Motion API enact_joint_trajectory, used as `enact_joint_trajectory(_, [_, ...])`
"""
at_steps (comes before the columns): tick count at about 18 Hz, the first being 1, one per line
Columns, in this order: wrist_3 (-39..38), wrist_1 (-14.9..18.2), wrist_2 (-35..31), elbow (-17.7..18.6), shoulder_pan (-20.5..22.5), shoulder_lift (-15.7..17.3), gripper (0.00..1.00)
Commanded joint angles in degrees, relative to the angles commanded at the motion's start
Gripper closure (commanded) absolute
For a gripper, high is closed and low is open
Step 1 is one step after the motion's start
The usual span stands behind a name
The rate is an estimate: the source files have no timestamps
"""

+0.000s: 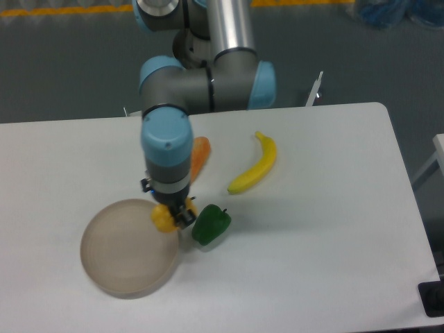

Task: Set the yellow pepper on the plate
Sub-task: 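Carry the yellow pepper over the green pepper toward the beige plate, then lower the pepper onto the plate and open the gripper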

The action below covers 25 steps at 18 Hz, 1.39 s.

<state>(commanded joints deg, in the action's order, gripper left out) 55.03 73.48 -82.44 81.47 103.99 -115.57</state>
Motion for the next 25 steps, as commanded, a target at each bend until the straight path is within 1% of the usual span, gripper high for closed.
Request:
enact_joint_trajectory(2, [-1.1,-0.1,-0.1,0.0,-0.8,-1.1,0.87])
enact_joint_trajectory(3, [-1.3,-0.1,0.0,-0.1,-1.4,-1.8,0.84])
enact_joint_trajectory(6, [-1.4,-0.1,-0.1,-0.3,-2.6,-3.6,0.81])
enact_joint_trajectory(8, [-1.2,-1.1,-0.1,-0.2,-3.6,-4.7,0.71])
enact_joint_trajectory(9, [-1.2,-1.3,0.0,-0.2,-3.7,-5.1,0.62])
enact_joint_trajectory(10, [-1.1,-1.3,0.0,-0.3,-3.8,-5.3,0.5])
enact_joint_trajectory(11, [-1.1,-1.4,-0.1,-0.4,-4.0,-5.3,0.24])
enact_joint_trajectory(12, [-1.3,-1.5,-0.3,-0.7,-4.1,-5.1,0.0])
enact_joint_trajectory(18, [-1.3,-1.4,-0.7,-1.3,-4.0,-3.6,0.0])
enact_joint_trajectory(20, [-1.2,-1.3,-0.8,-2.5,-3.4,-3.3,0.0])
enact_joint_trajectory(22, [-0.5,-1.1,-0.7,-4.0,0.6,-2.6,0.0])
enact_joint_trajectory(23, [-0.4,-1.3,-1.1,-4.3,1.3,-2.4,0.0])
enact_joint_trajectory(25, [-0.2,-0.8,-5.6,-5.0,3.3,-1.2,0.0])
